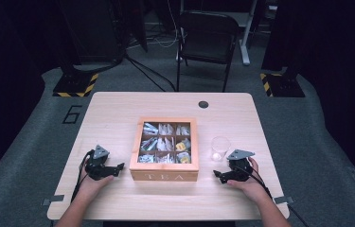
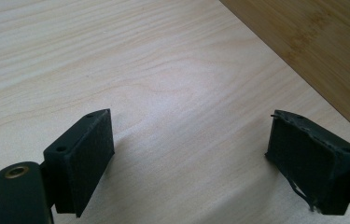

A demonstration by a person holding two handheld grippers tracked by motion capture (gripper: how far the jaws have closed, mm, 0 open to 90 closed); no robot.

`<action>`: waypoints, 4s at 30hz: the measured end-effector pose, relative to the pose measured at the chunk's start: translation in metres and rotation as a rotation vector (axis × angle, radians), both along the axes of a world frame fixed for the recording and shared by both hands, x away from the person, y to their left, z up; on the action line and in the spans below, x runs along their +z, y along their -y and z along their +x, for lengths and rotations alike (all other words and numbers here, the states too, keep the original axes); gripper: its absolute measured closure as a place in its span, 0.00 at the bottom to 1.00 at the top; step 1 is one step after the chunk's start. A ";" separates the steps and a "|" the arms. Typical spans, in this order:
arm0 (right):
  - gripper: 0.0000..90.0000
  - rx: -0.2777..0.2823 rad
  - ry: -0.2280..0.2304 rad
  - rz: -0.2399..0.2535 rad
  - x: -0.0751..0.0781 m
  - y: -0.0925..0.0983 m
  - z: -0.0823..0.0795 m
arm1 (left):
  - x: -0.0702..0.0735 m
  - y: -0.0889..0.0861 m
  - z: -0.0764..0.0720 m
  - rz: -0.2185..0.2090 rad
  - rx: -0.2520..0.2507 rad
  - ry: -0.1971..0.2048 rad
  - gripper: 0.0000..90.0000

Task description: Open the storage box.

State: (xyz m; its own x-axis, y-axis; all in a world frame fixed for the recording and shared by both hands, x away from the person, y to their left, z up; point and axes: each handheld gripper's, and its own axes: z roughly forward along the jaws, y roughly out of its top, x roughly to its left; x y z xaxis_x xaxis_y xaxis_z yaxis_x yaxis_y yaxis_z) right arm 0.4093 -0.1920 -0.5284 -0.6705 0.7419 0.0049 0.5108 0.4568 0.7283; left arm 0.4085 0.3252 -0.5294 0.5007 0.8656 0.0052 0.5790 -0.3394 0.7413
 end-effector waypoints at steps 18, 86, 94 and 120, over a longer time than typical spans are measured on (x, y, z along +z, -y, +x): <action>0.10 -0.007 0.010 -0.002 0.000 0.000 0.000 | 0.000 0.000 0.000 0.000 0.005 0.000 0.16; 0.54 0.075 0.073 0.124 0.052 -0.029 -0.039 | 0.041 0.010 -0.039 -0.145 0.025 0.155 0.50; 0.56 0.123 0.070 0.152 0.055 -0.039 -0.046 | 0.042 0.013 -0.043 -0.143 0.018 0.167 0.48; 0.77 0.200 0.010 0.196 0.052 -0.064 -0.044 | 0.039 0.011 -0.048 -0.142 0.011 0.171 0.53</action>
State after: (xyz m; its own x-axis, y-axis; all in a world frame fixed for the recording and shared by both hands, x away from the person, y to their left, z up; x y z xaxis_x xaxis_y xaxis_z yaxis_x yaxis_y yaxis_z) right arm 0.3654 -0.1277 -0.4762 -0.8044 0.5801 0.1280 0.4172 0.3983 0.8169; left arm 0.3606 0.3140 -0.4904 0.4932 0.8693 -0.0335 0.4441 -0.2185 0.8689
